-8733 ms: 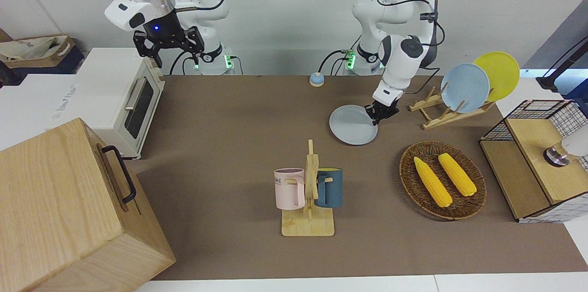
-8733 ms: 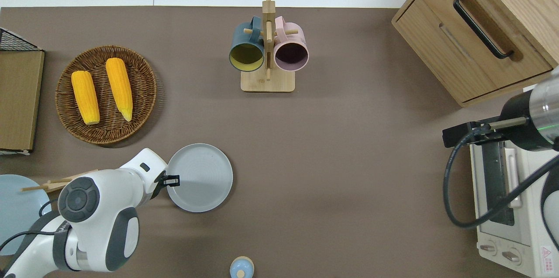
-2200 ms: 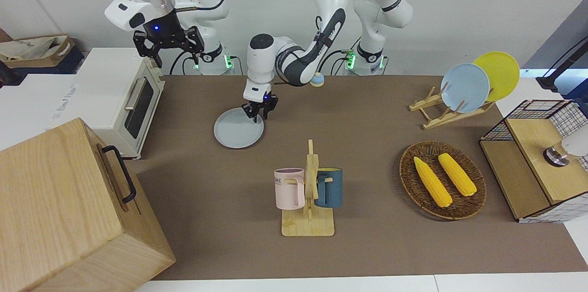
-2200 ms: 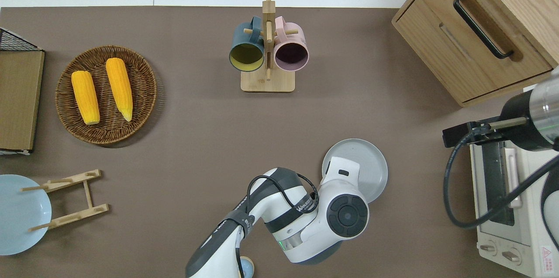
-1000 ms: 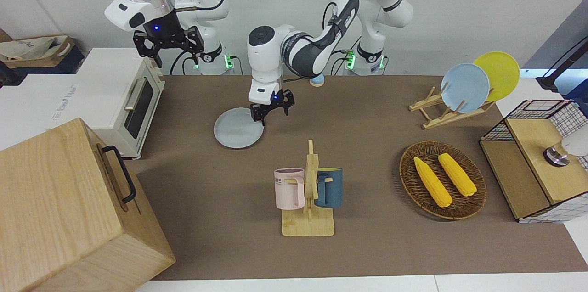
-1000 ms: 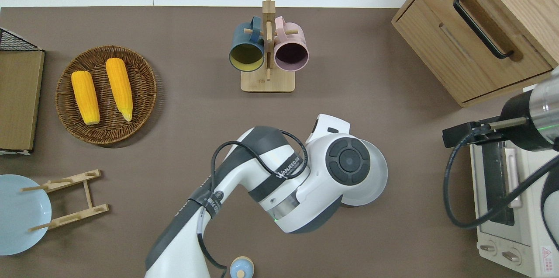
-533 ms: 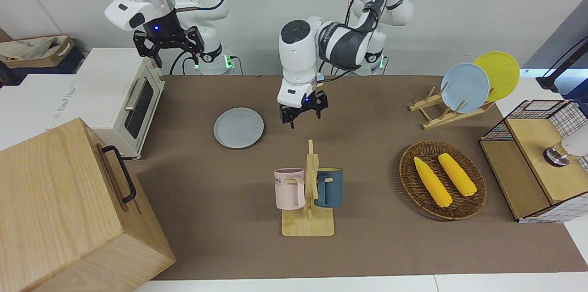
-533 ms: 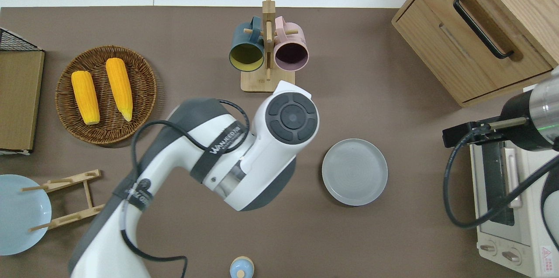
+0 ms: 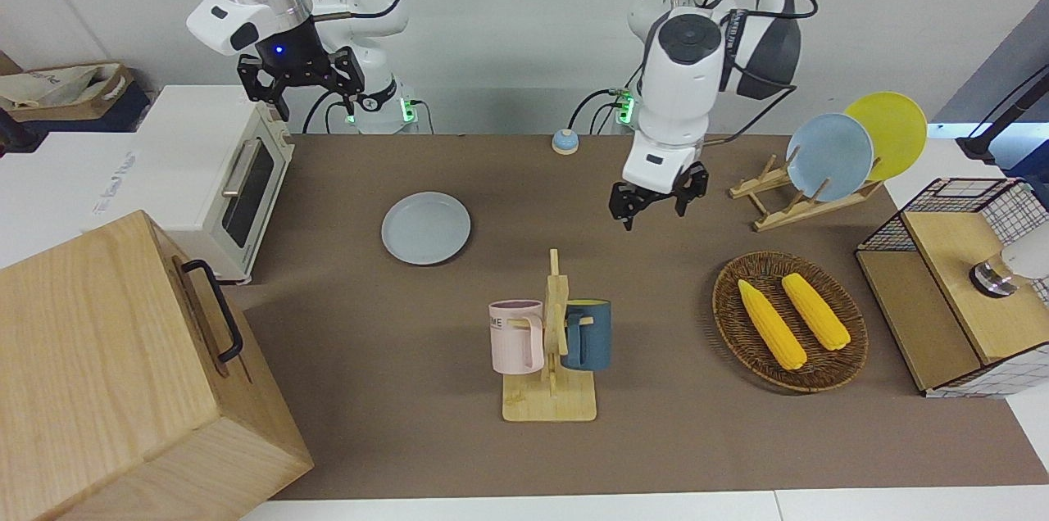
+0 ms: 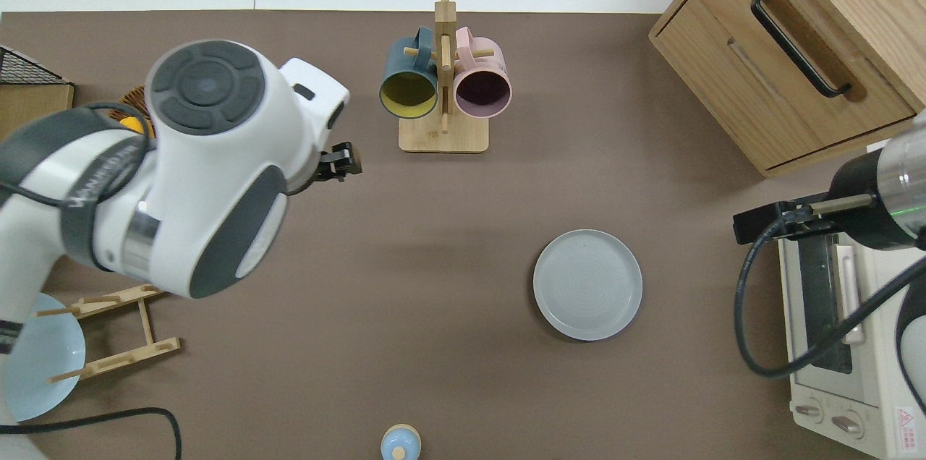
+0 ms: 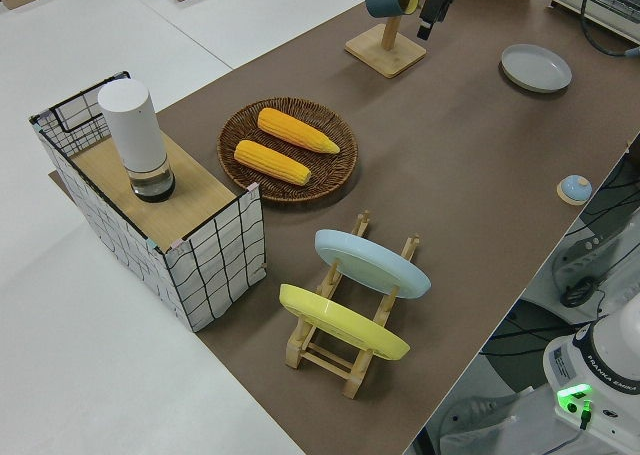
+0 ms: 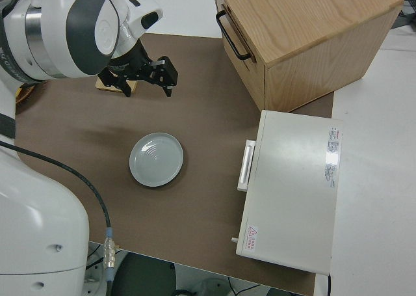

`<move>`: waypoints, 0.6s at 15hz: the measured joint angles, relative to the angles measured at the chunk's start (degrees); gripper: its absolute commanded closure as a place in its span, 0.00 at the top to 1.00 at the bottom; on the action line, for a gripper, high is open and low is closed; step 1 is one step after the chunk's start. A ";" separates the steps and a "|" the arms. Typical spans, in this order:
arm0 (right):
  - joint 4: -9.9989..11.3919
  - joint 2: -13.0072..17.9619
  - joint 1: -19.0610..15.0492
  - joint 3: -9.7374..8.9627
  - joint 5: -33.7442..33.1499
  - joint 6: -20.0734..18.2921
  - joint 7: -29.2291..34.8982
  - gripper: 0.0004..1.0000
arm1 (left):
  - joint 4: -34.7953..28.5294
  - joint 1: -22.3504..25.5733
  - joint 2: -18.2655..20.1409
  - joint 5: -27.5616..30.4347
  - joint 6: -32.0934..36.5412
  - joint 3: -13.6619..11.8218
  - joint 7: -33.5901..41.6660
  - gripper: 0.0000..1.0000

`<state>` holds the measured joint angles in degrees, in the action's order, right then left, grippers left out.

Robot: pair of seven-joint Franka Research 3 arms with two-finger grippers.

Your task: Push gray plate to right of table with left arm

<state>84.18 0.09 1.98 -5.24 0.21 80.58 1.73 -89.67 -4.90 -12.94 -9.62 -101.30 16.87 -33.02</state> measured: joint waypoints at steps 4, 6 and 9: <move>0.00 0.00 0.00 0.00 0.00 0.00 0.00 0.98 | 0.00 7.33 1.53 1.58 0.73 -0.04 10.76 0.99; 0.00 0.00 0.00 0.00 0.00 0.00 0.00 0.98 | 0.00 10.63 1.72 2.35 0.85 -0.08 16.34 0.99; 0.00 0.00 0.00 0.00 0.00 0.00 0.00 0.98 | -0.01 14.62 1.74 3.30 0.86 -0.07 22.55 0.99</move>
<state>84.18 0.09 1.98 -5.24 0.21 80.58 1.73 -89.68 9.72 -11.21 -6.32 -100.44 16.80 -10.47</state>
